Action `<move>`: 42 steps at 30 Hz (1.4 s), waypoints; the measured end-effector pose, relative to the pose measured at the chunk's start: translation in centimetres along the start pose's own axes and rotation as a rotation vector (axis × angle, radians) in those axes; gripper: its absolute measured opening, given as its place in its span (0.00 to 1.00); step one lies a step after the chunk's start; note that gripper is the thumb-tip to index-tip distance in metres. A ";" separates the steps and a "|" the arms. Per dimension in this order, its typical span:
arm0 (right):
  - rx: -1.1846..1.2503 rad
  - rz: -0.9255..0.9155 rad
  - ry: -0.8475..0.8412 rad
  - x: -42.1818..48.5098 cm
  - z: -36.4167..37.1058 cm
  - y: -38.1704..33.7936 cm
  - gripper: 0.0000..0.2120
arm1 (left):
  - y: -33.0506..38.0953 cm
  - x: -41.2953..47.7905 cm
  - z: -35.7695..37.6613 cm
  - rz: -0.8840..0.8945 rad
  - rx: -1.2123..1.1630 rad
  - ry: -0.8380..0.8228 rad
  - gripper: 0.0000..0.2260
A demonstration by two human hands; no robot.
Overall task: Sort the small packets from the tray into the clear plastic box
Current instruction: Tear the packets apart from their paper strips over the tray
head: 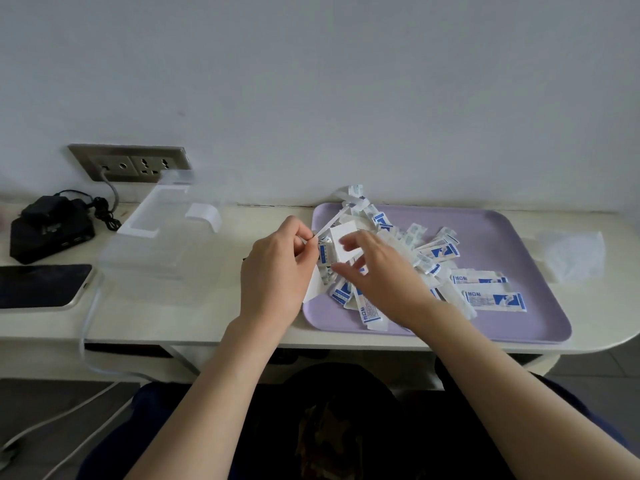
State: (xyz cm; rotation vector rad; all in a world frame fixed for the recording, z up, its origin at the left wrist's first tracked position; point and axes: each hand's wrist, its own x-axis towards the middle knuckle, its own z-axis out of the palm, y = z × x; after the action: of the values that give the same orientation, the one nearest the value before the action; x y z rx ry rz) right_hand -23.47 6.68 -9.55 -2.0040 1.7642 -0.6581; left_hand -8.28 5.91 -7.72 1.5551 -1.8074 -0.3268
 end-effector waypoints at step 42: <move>-0.020 0.168 0.537 -0.1 -4.1 4.7 0.07 | -0.7 0.7 0.0 -0.035 0.010 -0.012 0.04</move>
State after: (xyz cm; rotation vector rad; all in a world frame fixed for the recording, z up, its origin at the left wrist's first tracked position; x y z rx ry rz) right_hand -29.64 6.27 -8.88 -1.7679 2.2089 -1.2090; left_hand -7.78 5.07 -7.85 1.5957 -1.7954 -0.3452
